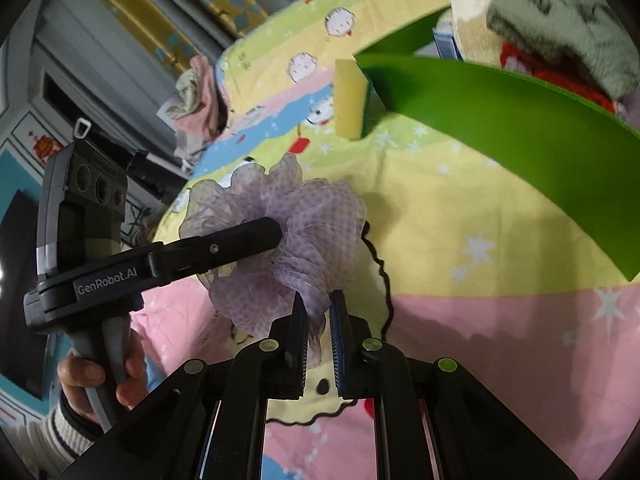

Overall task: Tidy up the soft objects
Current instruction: 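Grasp the purple mesh pouf with the right gripper and lift it, then lower the purple pouf into the green box and open the right gripper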

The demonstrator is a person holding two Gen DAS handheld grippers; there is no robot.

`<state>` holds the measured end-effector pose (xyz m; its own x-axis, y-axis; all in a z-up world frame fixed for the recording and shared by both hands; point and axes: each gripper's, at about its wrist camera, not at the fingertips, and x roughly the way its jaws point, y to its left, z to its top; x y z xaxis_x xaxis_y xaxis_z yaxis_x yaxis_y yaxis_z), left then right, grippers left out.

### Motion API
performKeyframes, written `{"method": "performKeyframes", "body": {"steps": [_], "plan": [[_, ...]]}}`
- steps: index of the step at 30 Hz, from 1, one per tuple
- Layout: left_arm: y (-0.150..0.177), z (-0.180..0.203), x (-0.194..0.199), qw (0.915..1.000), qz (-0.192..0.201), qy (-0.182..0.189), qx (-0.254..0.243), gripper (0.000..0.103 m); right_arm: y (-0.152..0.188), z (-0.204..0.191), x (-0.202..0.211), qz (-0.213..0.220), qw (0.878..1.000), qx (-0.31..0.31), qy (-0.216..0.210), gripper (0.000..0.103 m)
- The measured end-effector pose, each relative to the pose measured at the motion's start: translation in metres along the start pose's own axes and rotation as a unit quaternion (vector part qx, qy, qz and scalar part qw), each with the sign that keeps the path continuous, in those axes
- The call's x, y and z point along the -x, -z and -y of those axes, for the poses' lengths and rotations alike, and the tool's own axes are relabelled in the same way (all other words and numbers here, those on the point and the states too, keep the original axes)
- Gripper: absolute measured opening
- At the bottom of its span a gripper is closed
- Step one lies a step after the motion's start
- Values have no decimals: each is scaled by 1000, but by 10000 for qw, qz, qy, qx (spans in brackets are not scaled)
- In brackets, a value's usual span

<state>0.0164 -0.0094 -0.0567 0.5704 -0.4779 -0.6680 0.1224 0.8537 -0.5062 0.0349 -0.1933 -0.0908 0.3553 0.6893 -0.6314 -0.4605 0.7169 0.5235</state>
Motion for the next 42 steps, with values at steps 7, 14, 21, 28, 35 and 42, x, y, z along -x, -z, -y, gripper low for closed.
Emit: {"method": "performKeyframes", "body": {"steps": [7, 14, 21, 28, 35, 42], "plan": [[-21, 54, 8, 9972, 273, 60, -700, 19, -7, 4, 42, 791, 9968, 18, 89, 11], [-65, 116, -11, 9903, 425, 216, -1303, 20, -43, 18, 94, 1669, 9835, 67, 692, 11], [-103, 161, -45, 9828, 608, 13, -1741, 24, -85, 40, 122, 2195, 9646, 102, 1460, 12], [-125, 171, -91, 9799, 539, -497, -1853, 86, -109, 74, 118, 2081, 9506, -11, 2302, 12], [-123, 161, -112, 9754, 340, -992, -1939, 88, -112, 95, 101, 1653, 9452, -59, 2816, 50], [-119, 154, -95, 9743, 510, -1093, -1904, 102, -102, 83, 114, 1781, 9481, -50, 2635, 51]]}}
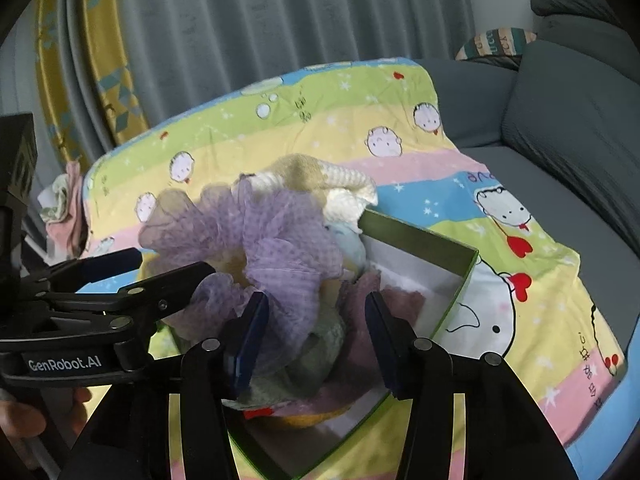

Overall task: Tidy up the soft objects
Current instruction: 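Lower the purple pouf into the green box and open the right gripper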

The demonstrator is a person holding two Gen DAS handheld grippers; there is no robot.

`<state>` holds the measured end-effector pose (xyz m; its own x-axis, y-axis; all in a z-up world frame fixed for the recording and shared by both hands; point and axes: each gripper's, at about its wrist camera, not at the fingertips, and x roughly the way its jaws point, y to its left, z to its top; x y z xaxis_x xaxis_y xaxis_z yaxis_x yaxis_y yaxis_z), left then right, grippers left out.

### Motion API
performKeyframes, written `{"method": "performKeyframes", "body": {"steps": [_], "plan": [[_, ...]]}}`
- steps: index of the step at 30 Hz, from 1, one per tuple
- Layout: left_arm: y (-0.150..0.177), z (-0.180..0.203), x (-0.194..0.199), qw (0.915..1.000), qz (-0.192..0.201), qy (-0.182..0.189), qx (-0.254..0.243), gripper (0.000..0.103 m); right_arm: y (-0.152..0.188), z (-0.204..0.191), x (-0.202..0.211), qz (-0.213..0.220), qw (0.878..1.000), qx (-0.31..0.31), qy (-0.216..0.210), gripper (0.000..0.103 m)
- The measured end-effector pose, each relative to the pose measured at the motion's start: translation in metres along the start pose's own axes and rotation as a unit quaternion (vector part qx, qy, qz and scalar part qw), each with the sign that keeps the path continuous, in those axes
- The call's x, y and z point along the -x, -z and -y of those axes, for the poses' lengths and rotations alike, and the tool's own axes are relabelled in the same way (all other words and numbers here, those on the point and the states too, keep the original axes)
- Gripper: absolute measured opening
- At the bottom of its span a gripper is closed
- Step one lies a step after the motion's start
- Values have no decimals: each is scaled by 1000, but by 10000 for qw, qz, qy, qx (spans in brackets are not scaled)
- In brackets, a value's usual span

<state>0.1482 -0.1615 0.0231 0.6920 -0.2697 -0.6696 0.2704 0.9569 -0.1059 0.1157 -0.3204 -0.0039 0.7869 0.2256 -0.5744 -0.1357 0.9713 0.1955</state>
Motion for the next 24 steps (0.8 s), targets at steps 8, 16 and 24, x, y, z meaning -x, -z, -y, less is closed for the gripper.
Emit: {"method": "performKeyframes", "body": {"steps": [8, 16, 24], "plan": [[0, -5, 33, 9995, 254, 111, 170, 102, -6, -12, 40, 424, 9989, 163, 69, 62], [4, -2, 55, 9991, 378, 131, 137, 102, -5, -13, 65, 598, 9980, 170, 108, 63], [17, -8, 70, 9990, 394, 32, 188, 102, 1, -11, 78, 624, 9980, 77, 101, 67]]}}
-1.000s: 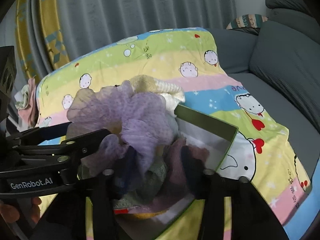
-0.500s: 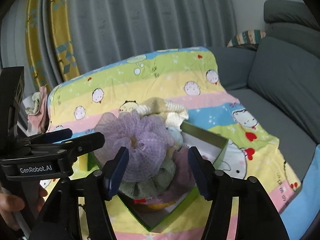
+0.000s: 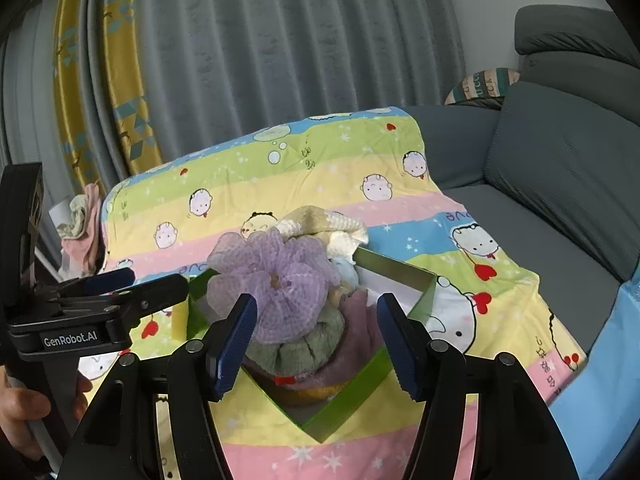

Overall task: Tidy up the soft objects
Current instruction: 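Lower the purple pouf into the green box and open the right gripper, then move the right gripper to the yellow sponge and grasp it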

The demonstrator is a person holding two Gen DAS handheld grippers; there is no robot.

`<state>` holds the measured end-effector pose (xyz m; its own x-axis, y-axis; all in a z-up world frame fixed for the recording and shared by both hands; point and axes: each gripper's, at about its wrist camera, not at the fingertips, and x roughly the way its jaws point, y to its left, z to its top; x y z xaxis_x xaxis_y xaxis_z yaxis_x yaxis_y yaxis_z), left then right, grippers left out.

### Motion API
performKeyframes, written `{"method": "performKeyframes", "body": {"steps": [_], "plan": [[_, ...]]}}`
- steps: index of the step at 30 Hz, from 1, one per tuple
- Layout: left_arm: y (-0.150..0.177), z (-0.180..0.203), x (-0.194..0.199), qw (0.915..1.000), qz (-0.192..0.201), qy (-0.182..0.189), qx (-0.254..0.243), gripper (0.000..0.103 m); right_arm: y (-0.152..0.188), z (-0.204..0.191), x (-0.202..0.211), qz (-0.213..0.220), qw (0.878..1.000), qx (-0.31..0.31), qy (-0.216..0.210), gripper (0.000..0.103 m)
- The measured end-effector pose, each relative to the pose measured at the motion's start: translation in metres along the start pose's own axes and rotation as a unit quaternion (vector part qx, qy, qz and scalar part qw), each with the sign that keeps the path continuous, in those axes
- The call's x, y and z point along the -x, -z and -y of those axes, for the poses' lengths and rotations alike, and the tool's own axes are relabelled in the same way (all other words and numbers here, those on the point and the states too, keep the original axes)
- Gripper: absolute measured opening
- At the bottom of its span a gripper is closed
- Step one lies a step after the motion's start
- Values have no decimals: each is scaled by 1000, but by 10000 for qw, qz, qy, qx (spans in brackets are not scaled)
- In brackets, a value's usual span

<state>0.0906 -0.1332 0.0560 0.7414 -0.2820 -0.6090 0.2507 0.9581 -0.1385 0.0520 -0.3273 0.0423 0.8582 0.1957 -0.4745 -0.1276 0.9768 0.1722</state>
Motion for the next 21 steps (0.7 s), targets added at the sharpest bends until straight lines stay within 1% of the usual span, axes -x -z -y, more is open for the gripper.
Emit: {"method": "performKeyframes", "body": {"steps": [1, 2, 7, 11, 15, 18, 21], "plan": [[2, -1, 1, 10000, -23, -16, 21, 102, 1, 0, 1, -2, 10000, -4, 13, 74], [3, -3, 2, 10000, -44, -23, 40, 102, 2, -1, 2, 8, 10000, -3, 28, 79], [11, -11, 4, 9996, -134, -113, 213, 102, 6, -5, 7, 3, 10000, 17, 27, 80], [16, -17, 7, 9991, -185, -74, 379, 102, 11, -7, 10, -30, 10000, -21, -27, 80], [23, -25, 11, 9986, -176, -62, 486, 102, 18, -13, 11, -86, 9998, -23, -203, 80], [32, -41, 15, 9969, -227, 84, 744, 102, 27, -25, 7, -227, 9989, 77, -392, 80], [45, -59, 20, 9954, -244, 137, 918, 102, 39, -42, -1, -431, 9971, 224, -594, 80]]}}
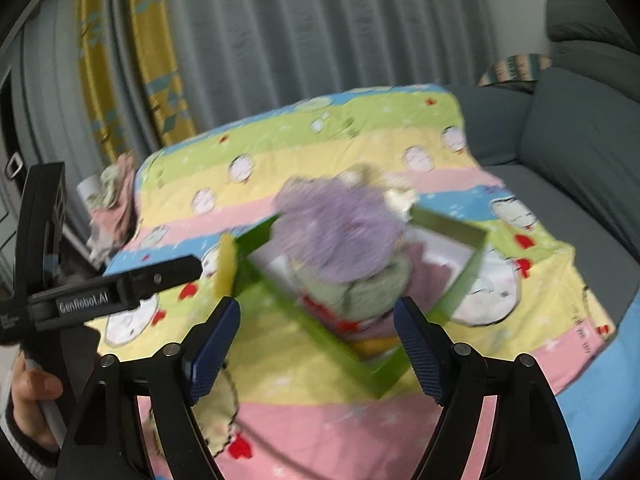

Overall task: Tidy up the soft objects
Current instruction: 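Move the right gripper to the yellow sponge and grasp it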

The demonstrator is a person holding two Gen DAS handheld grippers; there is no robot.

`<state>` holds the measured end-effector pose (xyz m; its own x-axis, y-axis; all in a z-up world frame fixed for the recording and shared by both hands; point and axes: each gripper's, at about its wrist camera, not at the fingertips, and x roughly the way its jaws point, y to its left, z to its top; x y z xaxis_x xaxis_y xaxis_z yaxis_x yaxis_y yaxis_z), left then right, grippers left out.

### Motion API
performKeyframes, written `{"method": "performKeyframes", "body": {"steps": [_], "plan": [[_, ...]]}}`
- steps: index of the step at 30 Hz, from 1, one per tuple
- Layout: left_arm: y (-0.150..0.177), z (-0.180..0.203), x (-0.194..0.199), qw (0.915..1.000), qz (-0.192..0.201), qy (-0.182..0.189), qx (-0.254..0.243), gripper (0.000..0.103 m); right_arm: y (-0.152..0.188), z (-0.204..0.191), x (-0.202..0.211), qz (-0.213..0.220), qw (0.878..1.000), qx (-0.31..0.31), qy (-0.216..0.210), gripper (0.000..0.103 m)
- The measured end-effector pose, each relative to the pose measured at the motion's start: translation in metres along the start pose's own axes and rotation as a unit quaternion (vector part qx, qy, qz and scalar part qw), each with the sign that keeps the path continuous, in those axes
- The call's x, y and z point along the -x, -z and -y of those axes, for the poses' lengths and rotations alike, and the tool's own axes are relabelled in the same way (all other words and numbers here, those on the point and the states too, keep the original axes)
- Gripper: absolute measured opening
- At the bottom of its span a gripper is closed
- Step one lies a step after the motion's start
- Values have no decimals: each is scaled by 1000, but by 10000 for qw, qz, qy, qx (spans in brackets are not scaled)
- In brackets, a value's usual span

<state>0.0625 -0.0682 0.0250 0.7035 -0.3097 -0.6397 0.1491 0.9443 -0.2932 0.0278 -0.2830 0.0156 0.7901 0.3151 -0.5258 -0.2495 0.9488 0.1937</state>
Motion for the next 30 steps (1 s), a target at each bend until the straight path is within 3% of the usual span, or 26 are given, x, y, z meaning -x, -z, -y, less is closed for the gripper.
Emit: {"method": "performKeyframes", "body": {"steps": [5, 13, 24, 30], "plan": [[15, -39, 15, 9999, -1, -91, 92, 102, 18, -32, -27, -433, 9986, 169, -259, 80], [43, -92, 46, 9987, 439, -249, 119, 102, 35, -74, -89, -1060, 9922, 94, -648, 80], [37, -145, 38, 9957, 252, -436, 783, 102, 14, -111, -168, -1064, 9933, -208, -412, 80], [37, -158, 32, 9943, 215, -206, 1028, 102, 9, -112, -182, -1035, 9930, -393, -412, 76]]}}
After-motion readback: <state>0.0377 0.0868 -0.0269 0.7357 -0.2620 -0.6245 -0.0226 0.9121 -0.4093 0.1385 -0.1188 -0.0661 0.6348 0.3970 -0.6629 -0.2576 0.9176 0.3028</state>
